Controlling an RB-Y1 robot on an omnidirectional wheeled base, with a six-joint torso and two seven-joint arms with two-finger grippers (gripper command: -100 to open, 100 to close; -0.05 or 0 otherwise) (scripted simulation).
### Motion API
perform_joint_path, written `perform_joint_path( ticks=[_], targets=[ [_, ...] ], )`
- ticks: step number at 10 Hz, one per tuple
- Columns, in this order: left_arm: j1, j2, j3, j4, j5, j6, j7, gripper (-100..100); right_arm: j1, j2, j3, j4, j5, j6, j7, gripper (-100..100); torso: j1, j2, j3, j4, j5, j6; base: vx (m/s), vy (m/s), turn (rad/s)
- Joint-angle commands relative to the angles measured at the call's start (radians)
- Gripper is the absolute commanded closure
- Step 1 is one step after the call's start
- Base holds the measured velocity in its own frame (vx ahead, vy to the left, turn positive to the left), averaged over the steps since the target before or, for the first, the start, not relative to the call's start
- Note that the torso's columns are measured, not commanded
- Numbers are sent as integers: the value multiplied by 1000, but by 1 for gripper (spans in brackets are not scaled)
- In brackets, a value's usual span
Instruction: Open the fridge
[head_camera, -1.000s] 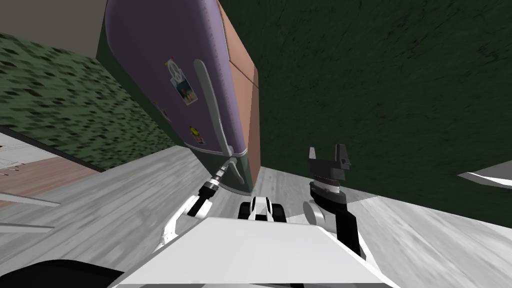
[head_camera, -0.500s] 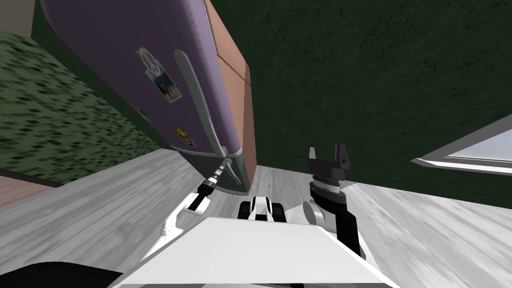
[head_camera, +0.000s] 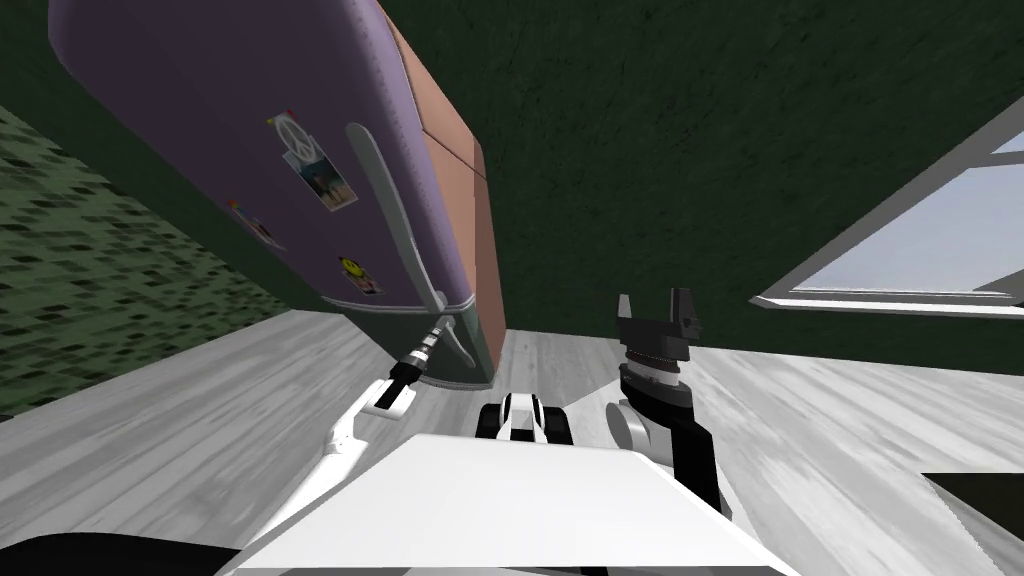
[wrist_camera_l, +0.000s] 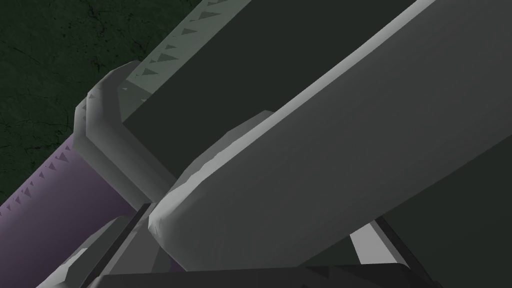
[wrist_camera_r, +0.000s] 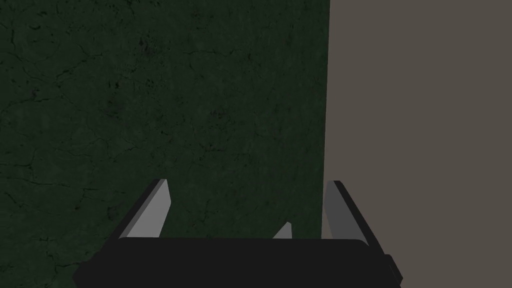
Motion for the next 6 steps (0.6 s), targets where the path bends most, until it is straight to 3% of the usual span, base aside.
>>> perform_joint_path(
  ticks=[1, 2, 3, 6],
  targets=[
    [-44, 18, 44, 70, 18, 4, 6, -100, 0, 0, 0, 0, 0, 0, 0, 0, 1, 1, 1, -1, 1, -1, -120, -36, -253],
    [-44, 18, 44, 92, 18, 4, 6, -100, 0, 0, 0, 0, 0, 0, 0, 0, 0, 3, 2, 1, 0, 0, -94, -27, -164],
    [-76, 28, 74, 127, 30, 2, 10, -100, 0, 0, 0, 0, 0, 0, 0, 0, 1, 1, 1, 0, 1, -2, -100, -51, -222],
    [-109, 39, 105, 204, 42, 0, 14, -100, 0, 0, 0, 0, 0, 0, 0, 0, -1, 3, 1, 2, -1, 0, -102, -32, -195]
  ],
)
